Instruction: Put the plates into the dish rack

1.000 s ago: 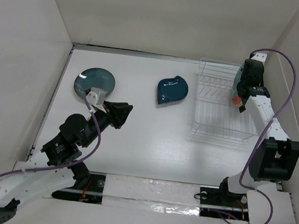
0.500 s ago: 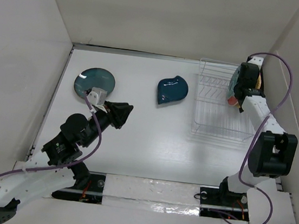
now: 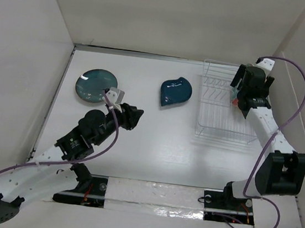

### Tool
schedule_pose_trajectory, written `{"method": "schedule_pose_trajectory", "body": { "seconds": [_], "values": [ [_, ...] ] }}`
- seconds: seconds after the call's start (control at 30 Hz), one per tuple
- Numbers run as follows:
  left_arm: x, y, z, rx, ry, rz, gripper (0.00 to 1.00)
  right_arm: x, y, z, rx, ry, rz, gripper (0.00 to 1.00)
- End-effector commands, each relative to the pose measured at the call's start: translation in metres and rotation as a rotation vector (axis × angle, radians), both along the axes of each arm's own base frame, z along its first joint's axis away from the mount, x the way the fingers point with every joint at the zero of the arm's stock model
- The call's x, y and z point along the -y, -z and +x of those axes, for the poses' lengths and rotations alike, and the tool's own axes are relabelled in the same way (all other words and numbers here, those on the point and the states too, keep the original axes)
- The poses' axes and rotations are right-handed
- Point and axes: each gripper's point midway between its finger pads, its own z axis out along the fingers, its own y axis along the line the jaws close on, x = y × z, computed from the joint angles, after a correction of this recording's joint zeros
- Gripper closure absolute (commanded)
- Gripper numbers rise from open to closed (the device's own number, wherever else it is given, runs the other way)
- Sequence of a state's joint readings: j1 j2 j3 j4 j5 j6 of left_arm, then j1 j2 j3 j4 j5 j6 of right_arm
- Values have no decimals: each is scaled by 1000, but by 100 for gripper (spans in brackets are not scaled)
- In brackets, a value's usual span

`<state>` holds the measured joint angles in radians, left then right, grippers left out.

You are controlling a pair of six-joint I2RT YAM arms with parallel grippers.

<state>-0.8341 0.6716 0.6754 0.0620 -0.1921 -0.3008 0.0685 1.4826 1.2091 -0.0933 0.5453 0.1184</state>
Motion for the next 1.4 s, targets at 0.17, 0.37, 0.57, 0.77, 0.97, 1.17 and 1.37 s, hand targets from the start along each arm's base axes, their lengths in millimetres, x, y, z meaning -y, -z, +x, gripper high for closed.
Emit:
{"method": "schedule_pose_trajectory", "body": {
  "seconds": [0.17, 0.37, 0.57, 0.77, 0.97, 1.17, 1.37],
  "values": [
    [16, -2, 18, -38, -18, 12, 66, -50, -60, -45, 312, -111, 174, 6],
    [36, 15, 33, -114, -18, 36, 99, -101, -91, -99, 510, -389, 364, 100],
    [68, 27, 66, -171, -21, 60, 100, -134, -66, -132, 497, -571, 436, 100],
    [91, 70, 117, -305, 0, 96, 78, -126, -54, -144, 458, -567, 366, 100],
    [82, 102, 173, -368, -80, 134, 61, -133, -60, -161, 502, -625, 391, 100],
    [76, 141, 231, -442, -136, 161, 62, -133, -61, -164, 503, -641, 402, 99],
    [104, 167, 257, -477, -49, 171, 61, -131, -55, -162, 491, -629, 416, 89]
  ]
}}
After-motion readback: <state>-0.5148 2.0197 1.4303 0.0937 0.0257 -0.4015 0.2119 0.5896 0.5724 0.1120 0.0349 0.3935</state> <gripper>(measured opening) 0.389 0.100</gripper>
